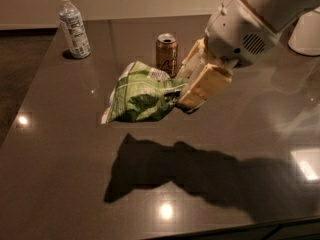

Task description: Pick green jalapeno chip bag

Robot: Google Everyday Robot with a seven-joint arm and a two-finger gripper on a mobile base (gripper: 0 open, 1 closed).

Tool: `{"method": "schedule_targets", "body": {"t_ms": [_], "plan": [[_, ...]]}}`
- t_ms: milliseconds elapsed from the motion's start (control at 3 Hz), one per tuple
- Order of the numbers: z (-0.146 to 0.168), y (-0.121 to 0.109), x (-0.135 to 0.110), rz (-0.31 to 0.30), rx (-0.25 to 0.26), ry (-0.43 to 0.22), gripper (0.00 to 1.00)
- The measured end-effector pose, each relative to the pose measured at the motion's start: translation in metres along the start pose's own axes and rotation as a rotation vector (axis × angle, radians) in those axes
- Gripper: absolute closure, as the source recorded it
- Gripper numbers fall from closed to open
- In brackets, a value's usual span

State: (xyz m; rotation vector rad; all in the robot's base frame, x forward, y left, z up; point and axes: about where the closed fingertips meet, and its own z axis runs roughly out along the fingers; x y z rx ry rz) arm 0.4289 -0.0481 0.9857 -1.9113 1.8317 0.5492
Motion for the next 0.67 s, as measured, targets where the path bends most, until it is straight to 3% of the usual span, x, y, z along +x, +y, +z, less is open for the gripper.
{"method": "schedule_targets", "body": {"t_ms": [333, 667], "plan": [[-0.0206, 0.0117, -0.0188, -0.046, -0.010, -0.048, 1.00], [-0.0206, 0.0117, -0.0188, -0.046, -0.010, -0.048, 1.00]]}}
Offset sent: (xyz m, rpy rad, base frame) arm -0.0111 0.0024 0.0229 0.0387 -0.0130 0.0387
